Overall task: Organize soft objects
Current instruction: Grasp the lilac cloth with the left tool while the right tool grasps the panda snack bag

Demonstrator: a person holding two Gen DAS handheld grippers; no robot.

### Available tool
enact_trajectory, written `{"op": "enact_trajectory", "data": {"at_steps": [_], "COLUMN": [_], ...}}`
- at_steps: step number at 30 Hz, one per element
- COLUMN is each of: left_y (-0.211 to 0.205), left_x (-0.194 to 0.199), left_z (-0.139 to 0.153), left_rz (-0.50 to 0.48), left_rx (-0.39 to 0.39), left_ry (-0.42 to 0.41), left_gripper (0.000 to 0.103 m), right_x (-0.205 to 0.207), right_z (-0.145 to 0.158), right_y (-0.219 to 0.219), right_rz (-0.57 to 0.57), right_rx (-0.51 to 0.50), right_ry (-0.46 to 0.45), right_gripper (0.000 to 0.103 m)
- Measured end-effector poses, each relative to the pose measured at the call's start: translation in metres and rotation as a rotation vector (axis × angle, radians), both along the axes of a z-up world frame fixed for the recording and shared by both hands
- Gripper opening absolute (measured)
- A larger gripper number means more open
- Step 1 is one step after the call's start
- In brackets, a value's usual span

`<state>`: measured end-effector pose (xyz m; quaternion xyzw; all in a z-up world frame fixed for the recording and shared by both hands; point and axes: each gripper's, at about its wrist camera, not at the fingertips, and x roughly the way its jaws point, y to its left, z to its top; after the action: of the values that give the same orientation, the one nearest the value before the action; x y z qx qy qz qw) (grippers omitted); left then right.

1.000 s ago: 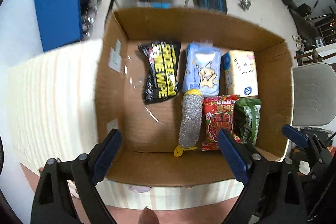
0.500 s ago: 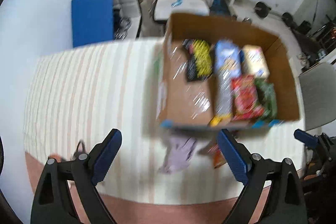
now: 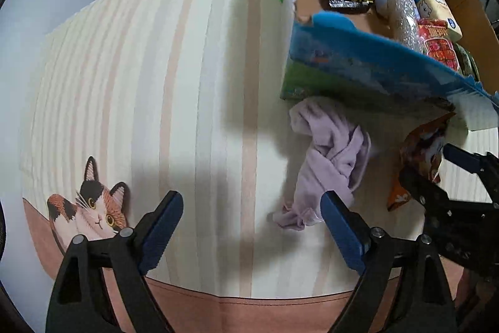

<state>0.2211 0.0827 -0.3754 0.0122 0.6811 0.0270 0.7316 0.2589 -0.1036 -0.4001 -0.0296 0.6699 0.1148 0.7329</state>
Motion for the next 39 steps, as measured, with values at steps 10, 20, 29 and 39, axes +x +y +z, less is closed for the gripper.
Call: {"op": "enact_trajectory", "data": {"at_steps": [10, 20, 29, 39], "left_y": [-0.029, -0.065, -0.058, -0.052], "left_x": [0.018, 0.037, -0.031, -0.055], "left_z": [-0.015, -0.052, -0.052, -0.063], "left_rz": [-0.071, -0.107, -0.013, 0.009], "left_rx": [-0.05, -0.104, -0.13, -0.112], "left_ry": [0.03, 0.125, 0.205, 0.202], "left_gripper": [0.09, 0.041, 0.039, 0.04], "right_x": [-0.018, -0.043, -0.095, -0.129], "right_z": [-0.008, -0.014, -0.023, -0.046], "right_y": [-0.019, -0.053, -0.077, -0.077], "right_rz": [-0.039, -0.098, -0.08, -0.038], "right_rx": [-0.009, -0.003, 0.004, -0.051], "right_ry": [0.095, 0.167, 0.267, 0.303], "right_gripper": [0.051, 0.051, 0.051, 0.054]}}
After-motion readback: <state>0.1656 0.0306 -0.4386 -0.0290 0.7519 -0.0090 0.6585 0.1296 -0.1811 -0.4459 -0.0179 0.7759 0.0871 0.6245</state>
